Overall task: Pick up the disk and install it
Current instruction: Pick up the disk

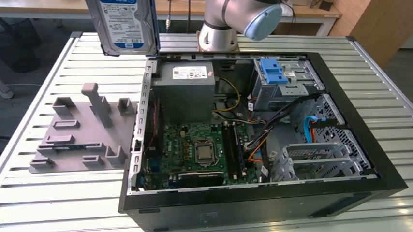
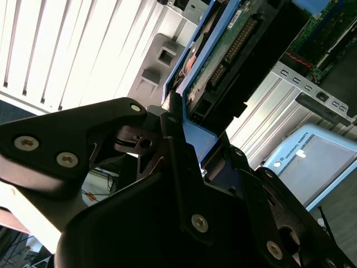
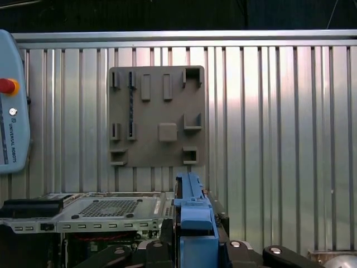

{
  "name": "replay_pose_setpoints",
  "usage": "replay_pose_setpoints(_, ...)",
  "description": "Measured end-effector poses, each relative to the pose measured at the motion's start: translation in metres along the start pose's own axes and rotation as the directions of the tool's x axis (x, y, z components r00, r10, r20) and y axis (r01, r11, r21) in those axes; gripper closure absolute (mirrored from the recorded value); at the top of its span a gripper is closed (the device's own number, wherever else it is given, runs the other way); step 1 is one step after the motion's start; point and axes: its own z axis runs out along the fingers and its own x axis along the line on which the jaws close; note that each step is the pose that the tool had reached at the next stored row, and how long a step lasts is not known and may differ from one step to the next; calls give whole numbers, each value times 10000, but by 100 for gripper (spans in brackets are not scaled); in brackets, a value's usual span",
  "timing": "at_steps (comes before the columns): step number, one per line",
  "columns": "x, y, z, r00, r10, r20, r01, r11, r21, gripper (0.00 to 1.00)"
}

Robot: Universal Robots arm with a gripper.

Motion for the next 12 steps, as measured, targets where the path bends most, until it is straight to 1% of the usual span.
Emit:
replay_pose_setpoints(10, -1, -27, 0, 10000, -1, -1, 1, 10000, 0, 64)
replay_pose_setpoints(12, 2, -42, -1, 10000, 0, -1, 0, 10000, -1, 64)
